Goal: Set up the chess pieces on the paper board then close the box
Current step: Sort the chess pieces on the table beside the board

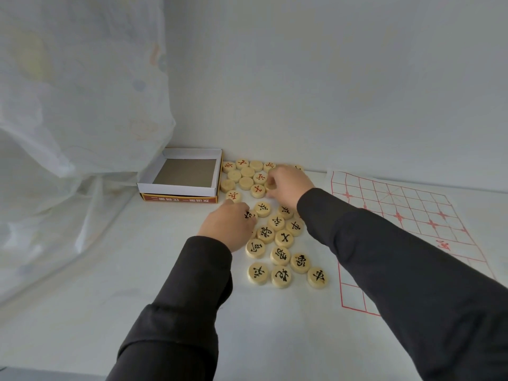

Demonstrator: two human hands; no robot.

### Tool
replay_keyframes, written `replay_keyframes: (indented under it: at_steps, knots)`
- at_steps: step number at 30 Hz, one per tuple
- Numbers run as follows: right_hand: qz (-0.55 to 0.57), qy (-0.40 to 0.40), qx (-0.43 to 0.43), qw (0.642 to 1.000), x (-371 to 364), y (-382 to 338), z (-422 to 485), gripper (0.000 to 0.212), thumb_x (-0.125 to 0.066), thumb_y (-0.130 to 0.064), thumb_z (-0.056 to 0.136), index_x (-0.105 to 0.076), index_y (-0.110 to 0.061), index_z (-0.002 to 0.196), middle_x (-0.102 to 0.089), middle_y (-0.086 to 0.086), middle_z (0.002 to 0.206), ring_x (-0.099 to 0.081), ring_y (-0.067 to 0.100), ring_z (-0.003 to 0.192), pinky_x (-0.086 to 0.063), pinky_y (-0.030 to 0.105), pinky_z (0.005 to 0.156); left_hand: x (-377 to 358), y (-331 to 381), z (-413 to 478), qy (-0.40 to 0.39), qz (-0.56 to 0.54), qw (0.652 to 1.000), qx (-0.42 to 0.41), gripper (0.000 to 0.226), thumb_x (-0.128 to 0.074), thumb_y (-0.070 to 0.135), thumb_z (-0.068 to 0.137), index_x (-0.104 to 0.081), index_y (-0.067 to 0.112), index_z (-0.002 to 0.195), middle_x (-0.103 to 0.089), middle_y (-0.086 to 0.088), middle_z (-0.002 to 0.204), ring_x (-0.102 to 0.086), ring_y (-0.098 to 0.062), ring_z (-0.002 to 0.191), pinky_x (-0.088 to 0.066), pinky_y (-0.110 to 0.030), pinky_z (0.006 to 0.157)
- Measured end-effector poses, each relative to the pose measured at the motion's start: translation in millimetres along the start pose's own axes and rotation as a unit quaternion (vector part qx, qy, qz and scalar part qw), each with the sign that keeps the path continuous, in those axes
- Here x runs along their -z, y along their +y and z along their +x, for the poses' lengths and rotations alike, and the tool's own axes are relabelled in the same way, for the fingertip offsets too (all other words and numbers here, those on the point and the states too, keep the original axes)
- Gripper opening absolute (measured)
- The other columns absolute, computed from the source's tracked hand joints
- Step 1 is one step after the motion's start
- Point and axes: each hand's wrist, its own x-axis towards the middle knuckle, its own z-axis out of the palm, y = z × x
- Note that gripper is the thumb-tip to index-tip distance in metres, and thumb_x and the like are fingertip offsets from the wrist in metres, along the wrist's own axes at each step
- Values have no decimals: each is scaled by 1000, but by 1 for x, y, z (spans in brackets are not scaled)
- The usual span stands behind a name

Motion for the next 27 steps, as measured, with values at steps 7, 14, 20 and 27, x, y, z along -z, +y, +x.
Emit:
replay_keyframes:
  at_steps: [7, 14, 20, 27]
  knots:
    - [-87, 3, 28, 996, 4, -8, 7, 10, -60, -20, 87, -54, -13, 82, -63, 8, 92, -56, 24, 79, -41, 30, 65, -2, -2, 1, 14, -12, 1000, -3, 42, -41, 32, 98, -39, 19, 138, -37, -8, 140, -48, -26, 120, -40, -32, 98]
    - [-41, 45, 51, 997, -1, -3, -1, 13, -48, -9, 87, -58, -9, 96, -62, 9, 91, -59, 27, 82, -47, 34, 65, 1, -9, 4, 46, -10, 999, -18, 54, -41, 31, 97, -22, 23, 147, -8, 0, 157, -36, -25, 134, -37, -33, 104]
    - [183, 21, -21, 983, 0, 5, -14, 21, -53, -12, 91, -68, -11, 106, -65, 4, 106, -60, 18, 95, -50, 31, 85, 2, -10, 7, -8, -6, 1000, -17, 54, -40, 26, 98, -21, 20, 148, -4, 3, 158, -23, -22, 141, -26, -34, 111]
    - [229, -11, -37, 973, -7, 12, -25, 14, -63, -13, 87, -74, -9, 93, -70, 3, 100, -57, 9, 87, -44, 24, 82, 3, -11, 4, 0, -16, 1000, -6, 53, -43, 27, 97, -25, 19, 146, -20, 5, 155, -34, -21, 136, -32, -32, 107]
